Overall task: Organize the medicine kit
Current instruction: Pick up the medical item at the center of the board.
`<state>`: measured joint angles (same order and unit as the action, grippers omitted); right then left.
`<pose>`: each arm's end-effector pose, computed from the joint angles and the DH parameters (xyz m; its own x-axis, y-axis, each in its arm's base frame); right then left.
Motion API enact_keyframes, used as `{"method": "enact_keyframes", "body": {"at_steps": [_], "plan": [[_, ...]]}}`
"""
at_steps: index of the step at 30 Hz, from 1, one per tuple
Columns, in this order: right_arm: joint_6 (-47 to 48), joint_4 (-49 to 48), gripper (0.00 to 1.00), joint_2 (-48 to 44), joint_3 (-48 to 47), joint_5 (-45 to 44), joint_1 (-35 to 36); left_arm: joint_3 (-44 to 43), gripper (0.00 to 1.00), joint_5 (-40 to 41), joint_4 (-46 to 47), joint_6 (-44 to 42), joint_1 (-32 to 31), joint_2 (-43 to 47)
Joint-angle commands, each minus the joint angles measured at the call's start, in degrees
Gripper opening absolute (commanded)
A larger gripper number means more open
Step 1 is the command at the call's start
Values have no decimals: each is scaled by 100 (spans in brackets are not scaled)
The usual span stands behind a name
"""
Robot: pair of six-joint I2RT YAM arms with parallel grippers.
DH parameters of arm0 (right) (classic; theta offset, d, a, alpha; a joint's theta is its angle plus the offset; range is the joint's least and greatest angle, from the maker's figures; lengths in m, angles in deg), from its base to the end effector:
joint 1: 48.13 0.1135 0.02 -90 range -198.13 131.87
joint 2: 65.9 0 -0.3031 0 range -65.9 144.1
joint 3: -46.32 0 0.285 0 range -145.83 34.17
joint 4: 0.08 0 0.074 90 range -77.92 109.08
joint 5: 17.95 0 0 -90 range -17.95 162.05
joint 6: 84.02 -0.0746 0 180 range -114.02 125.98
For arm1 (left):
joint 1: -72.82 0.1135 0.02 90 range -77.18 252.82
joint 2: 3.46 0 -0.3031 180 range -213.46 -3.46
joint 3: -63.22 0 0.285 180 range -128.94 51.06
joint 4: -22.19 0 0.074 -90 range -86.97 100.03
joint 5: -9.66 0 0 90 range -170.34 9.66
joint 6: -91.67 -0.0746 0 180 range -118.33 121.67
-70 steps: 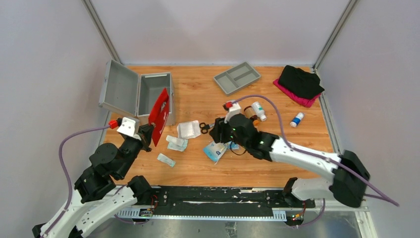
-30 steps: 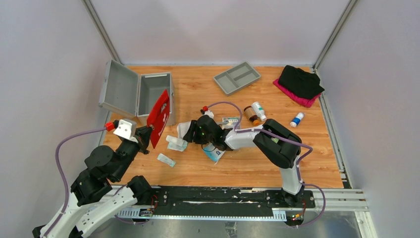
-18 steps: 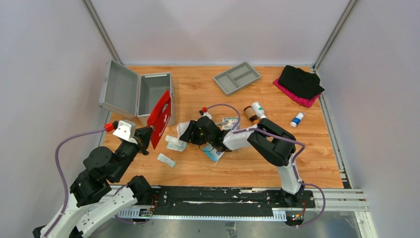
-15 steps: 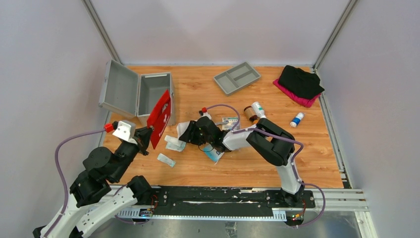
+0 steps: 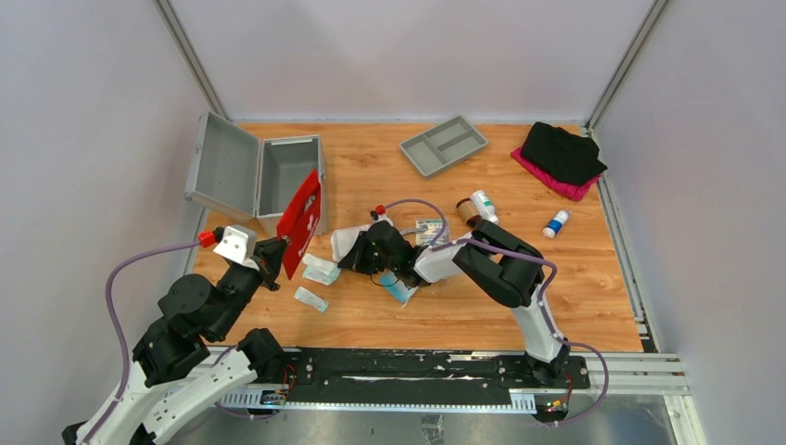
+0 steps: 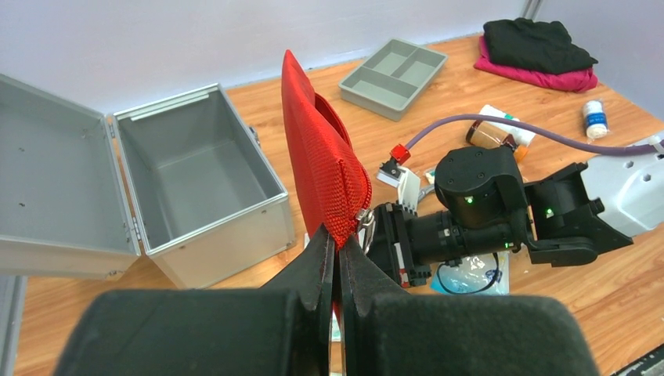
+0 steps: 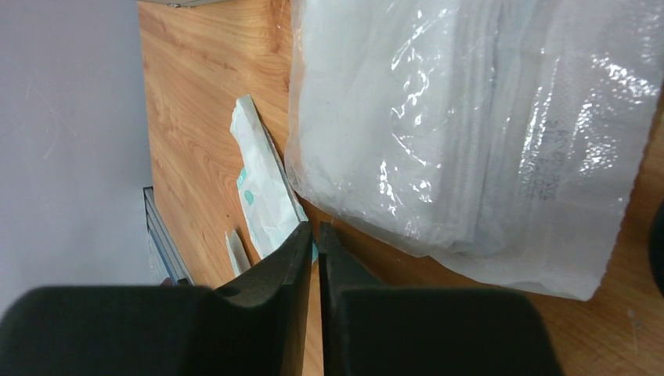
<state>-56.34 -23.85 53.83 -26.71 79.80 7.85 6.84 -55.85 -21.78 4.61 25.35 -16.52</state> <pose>0.2725 0.4217 0.1117 -0.8901 0.2498 -0.3813 -0.2208 0.4957 0.8400 0.0728 -0.0336 0.3759 -0.0277 -0.0389 -0.9989 0.3895 0.9198 -0.0466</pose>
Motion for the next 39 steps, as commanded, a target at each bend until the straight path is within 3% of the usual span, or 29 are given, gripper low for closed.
{"method": "enact_keyframes", "body": {"at_steps": [1, 5, 12, 23, 32, 39], "plan": [[177, 151, 9, 258, 159, 102, 62, 71, 0, 11, 144, -83, 27, 58], [303, -204, 0, 218, 237, 235, 51, 85, 0, 29, 148, -75, 27, 70], [960, -701, 0, -196, 594, 536, -4, 139, 0, 52, 115, -36, 27, 75], [2749, -599, 0, -1750, 1502, 689, -179, 199, 0, 0, 139, 12, 27, 24], [4752, 1077, 0, -3570, 1883, 302, -453, 230, 0, -482, 260, 75, 27, -191], [6166, 2570, 0, -5735, 1908, 588, -948, 213, 0, -1738, 602, 71, 27, -515]]}}
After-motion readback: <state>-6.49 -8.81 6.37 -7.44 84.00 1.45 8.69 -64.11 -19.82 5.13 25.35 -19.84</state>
